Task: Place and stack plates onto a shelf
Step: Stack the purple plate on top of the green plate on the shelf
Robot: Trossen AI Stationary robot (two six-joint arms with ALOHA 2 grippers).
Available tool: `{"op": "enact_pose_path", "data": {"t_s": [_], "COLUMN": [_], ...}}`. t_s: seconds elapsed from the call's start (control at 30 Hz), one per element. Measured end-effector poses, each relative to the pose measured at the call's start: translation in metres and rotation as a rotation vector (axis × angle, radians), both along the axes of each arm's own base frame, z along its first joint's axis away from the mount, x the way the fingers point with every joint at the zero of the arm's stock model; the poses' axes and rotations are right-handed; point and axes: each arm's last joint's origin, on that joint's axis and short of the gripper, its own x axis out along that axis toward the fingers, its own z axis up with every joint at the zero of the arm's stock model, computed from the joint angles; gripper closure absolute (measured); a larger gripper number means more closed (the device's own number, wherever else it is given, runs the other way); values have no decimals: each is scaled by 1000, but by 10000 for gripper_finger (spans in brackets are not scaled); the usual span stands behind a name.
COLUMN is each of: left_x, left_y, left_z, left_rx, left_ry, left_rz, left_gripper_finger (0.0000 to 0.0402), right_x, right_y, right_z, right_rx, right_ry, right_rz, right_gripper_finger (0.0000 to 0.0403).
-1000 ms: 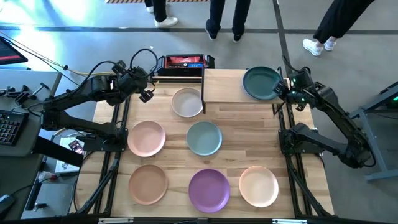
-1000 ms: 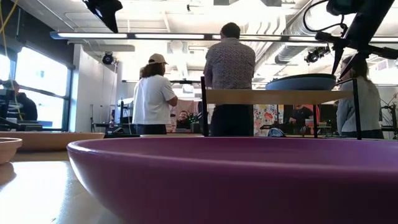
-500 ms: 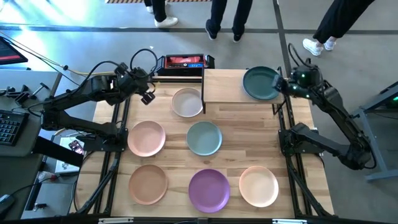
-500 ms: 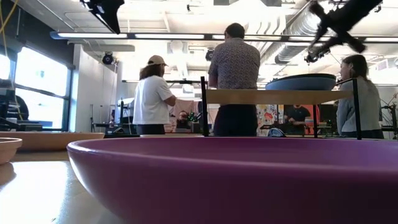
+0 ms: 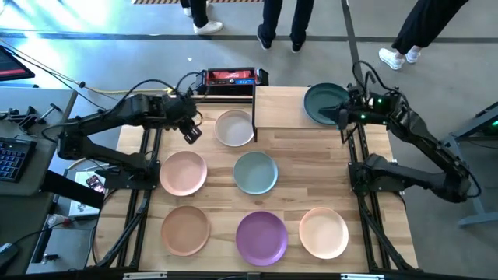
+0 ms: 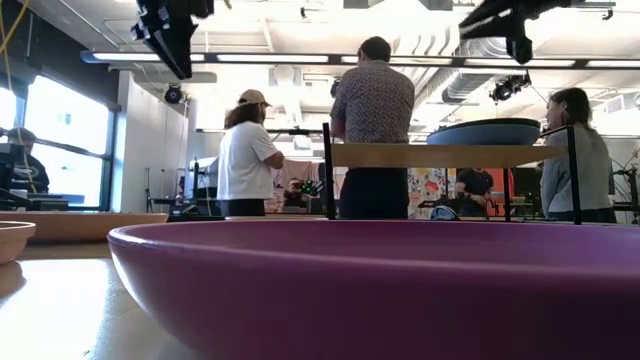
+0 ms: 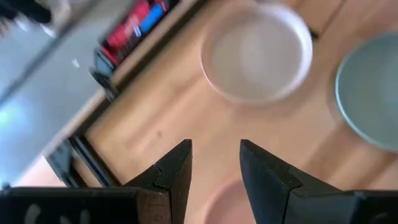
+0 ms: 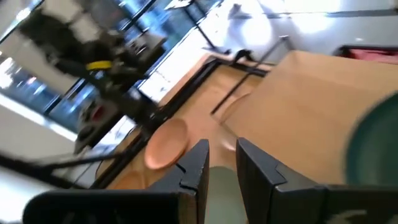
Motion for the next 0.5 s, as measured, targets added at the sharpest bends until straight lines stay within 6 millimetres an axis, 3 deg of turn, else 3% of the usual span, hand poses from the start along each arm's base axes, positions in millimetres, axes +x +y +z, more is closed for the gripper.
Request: {"op": "enact_pose_path", "data": {"t_s": [0.17,0.5], "left_x": [10,21], "left_y": [-2,-17], "left_z": [-14,-24], "left_rx": [-106,-126], "left_ry": [89,177], "left_rz": [4,-73], "left_gripper_finger": [280,280], "right_x": [11,51], "right_y": [13,40], "right_z": [0,-7], "right_rx": [-6,99], "right_ry": [-5,27], "right_rz": [128,325], "right_gripper_finger": [341,341]}}
